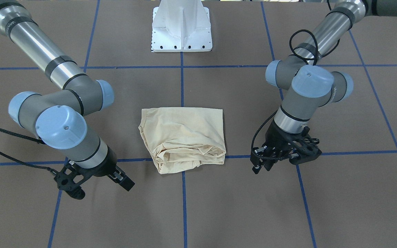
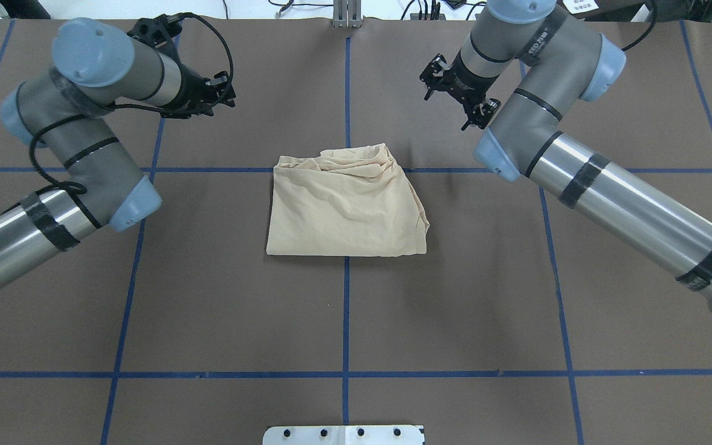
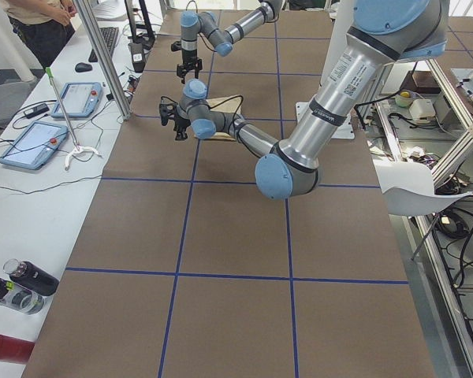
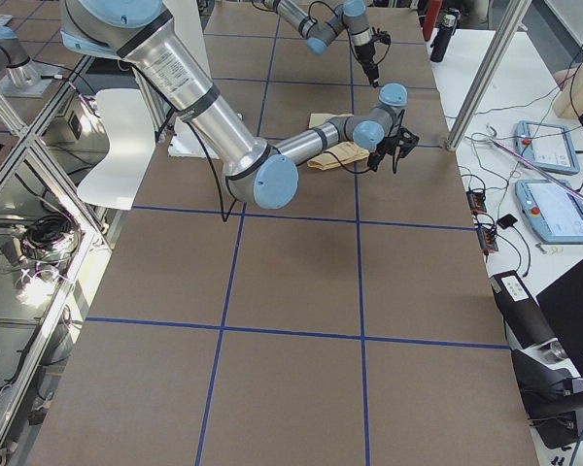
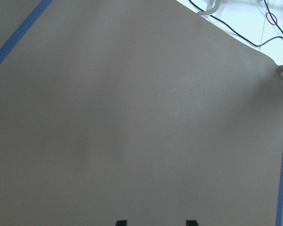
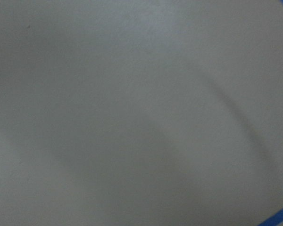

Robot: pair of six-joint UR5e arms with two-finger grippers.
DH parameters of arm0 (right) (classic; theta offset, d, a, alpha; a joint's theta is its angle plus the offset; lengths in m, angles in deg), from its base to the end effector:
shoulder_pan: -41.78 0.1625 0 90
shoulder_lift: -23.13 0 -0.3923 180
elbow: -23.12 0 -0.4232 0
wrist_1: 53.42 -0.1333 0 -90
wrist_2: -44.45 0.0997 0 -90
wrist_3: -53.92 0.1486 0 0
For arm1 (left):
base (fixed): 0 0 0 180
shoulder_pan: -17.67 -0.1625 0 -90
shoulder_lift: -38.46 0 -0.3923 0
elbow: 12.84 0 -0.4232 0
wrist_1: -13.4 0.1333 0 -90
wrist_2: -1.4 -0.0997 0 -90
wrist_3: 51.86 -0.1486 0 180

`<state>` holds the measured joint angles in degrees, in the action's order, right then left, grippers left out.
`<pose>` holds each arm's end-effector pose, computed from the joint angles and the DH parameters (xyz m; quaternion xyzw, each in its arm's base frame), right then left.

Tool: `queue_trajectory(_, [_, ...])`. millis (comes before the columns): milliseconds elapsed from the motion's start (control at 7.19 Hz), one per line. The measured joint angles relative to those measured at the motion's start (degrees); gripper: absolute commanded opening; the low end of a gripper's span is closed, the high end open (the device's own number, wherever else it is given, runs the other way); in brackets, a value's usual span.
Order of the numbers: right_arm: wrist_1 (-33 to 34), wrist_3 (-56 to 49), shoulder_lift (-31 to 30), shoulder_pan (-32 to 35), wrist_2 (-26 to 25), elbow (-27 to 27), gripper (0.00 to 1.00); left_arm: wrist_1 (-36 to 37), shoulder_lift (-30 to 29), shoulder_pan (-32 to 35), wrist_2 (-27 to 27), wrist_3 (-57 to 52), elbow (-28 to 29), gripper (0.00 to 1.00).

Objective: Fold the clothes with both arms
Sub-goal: 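Release the fold and raise both grippers away from the shirt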

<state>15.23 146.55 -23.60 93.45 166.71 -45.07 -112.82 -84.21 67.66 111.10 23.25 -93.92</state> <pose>-0.4670 -0.6777 0.3178 -0.0898 -0.4263 0.3179 0.8421 0.4314 -0.6434 0.3060 0.1391 0.4951 -0.1758 0.8394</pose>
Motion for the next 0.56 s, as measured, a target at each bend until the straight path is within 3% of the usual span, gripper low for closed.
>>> queue_trajectory(556, [3.95, -34.61, -20.42, 11.63, 1.96, -15.29, 1.0, 0.08, 16.57, 15.92, 16.43, -40.14, -7.43, 0.54])
